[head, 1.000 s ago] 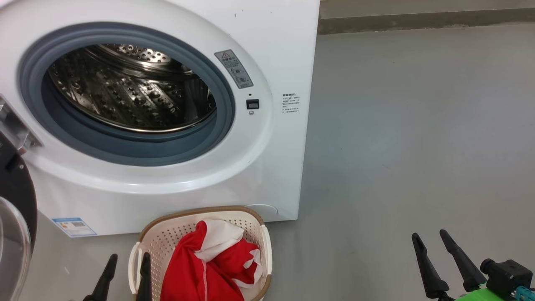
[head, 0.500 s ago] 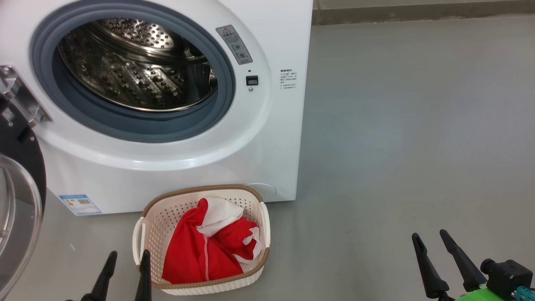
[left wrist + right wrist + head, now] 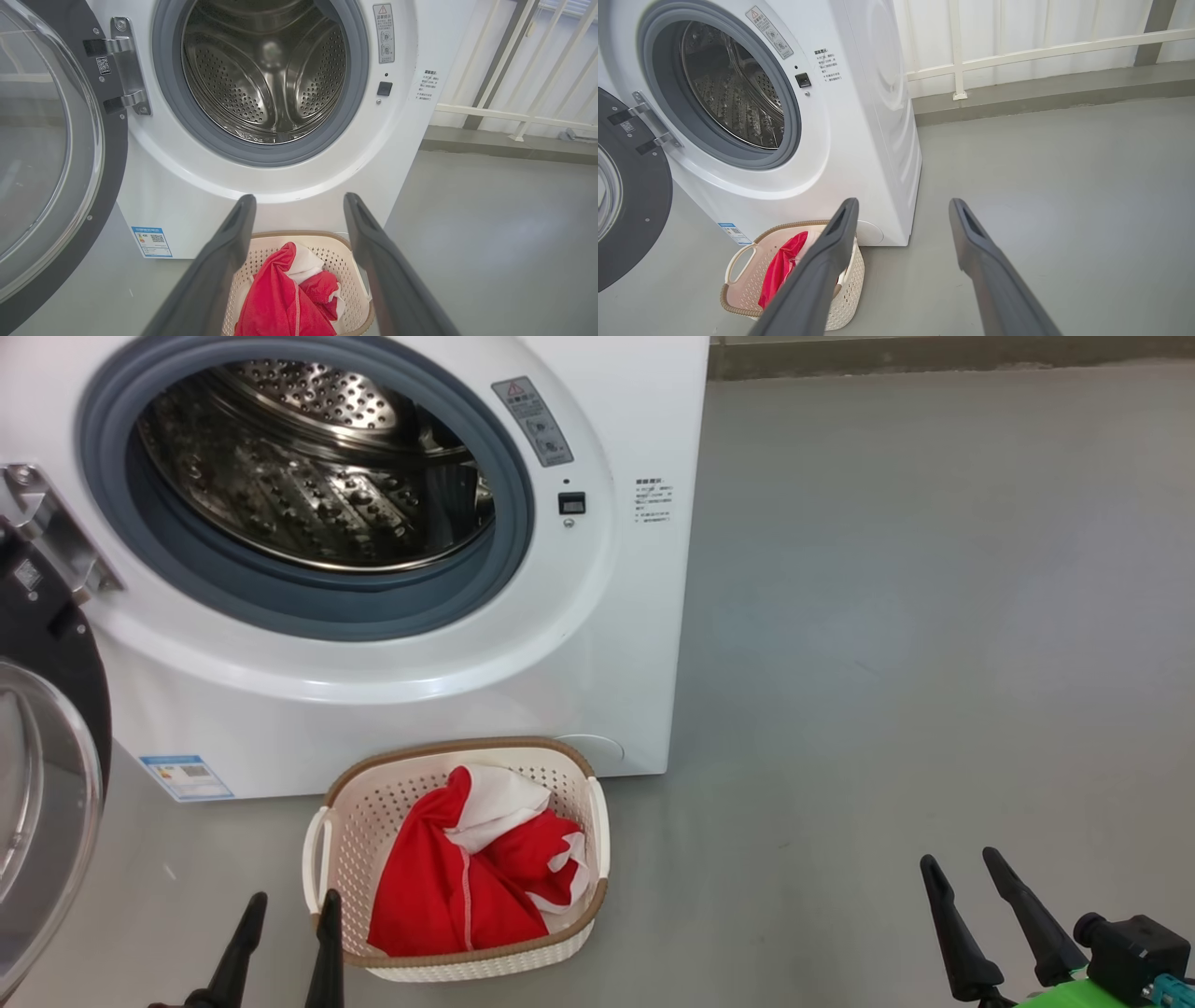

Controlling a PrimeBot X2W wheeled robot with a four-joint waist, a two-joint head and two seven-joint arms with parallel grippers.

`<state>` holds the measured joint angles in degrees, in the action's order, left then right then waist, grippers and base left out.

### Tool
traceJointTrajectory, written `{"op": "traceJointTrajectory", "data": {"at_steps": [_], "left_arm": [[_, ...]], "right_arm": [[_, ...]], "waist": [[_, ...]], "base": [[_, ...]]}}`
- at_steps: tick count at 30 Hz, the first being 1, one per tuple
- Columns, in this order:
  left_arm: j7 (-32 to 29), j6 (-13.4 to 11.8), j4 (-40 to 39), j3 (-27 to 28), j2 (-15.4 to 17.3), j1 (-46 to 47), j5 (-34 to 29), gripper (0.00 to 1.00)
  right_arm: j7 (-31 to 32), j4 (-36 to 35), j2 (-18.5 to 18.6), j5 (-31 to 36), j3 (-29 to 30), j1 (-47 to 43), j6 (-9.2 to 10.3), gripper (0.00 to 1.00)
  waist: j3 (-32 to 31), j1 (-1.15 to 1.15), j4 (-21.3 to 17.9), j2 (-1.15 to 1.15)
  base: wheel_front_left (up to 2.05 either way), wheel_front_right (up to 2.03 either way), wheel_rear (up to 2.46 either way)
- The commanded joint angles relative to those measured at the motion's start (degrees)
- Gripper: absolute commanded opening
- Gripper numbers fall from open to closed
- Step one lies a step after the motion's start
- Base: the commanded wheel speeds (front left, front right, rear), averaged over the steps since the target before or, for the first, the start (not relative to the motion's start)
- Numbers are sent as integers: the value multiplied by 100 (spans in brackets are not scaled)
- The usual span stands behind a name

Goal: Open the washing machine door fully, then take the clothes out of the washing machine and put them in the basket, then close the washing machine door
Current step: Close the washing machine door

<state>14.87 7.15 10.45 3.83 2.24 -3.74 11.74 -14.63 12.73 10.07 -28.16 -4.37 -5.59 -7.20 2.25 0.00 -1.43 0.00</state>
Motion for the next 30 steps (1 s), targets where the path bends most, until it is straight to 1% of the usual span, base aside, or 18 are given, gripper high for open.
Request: {"op": "traceJointTrajectory", "data": {"at_steps": [1,9,15,21,27,30], "left_arm": [[13,26,-146,161,64,132,53,100],[13,23,-56,169,64,152,110,100],[13,-54,9,160,64,143,210,100],[13,-146,12,83,64,84,293,100],[13,-287,33,17,64,10,488,100],[13,-318,55,1,64,-35,553,100]], "right_arm": [[-37,-158,84,24,-97,179,-29,100],[-37,-154,102,29,-193,228,-29,100],[-37,-123,126,20,-387,315,-29,100],[-37,-65,156,-13,-679,412,-29,100],[-37,-26,170,-45,-879,494,-29,100],[-37,-11,185,-54,-966,536,-29,100]], "waist": [[-4,0,26,0],[-24,0,256,0],[-36,0,541,0],[-55,0,970,0],[-67,0,1510,0],[-80,0,1781,0]], "base": [[0,0,0],[0,0,0],[0,0,0],[0,0,0],[0,0,0],[0,0,0]]}}
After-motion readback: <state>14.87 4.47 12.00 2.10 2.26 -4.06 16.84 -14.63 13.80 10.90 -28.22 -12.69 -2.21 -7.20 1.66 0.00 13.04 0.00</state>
